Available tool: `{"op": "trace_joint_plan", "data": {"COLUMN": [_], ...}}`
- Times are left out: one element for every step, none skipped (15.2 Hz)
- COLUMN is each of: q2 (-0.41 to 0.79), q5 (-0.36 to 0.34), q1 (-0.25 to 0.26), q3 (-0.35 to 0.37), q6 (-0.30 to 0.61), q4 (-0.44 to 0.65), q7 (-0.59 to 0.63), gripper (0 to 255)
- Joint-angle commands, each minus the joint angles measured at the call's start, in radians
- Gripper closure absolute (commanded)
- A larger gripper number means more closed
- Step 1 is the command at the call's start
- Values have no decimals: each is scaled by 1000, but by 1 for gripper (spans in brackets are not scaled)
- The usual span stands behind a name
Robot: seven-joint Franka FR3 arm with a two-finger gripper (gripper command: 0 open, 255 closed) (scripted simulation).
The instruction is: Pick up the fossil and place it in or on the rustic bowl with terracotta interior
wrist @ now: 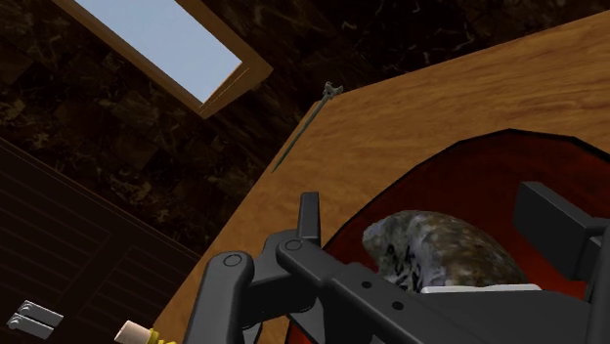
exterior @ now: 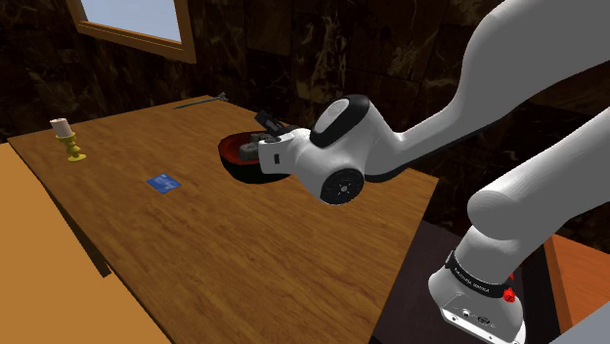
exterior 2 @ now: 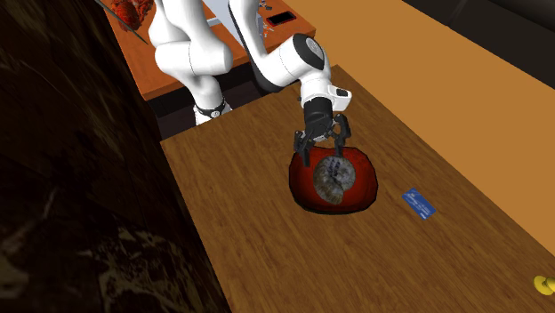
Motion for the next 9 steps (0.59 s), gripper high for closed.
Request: {"op": "trace_joint_plan", "data": {"q2": [0,-39,-75,-109,-134,-133,-133,-133,-133], "q5": [0,42,85,129,163,162,162,162,162], "q1": [0,31,63,98,126,127,127,127,127], "q3": [0,-7,-13,-20,-25,-26,-26,-26,-26], "q6": [0,9,16,19,19,19,18,18,18], "q4": [0,-19,-37,-54,-67,-67,-67,-67,-67], "q7": [0,-13,-27,-44,-59,-58,-58,-58,-58], "gripper": [0,0,0,0,0,0,0,0,0]}}
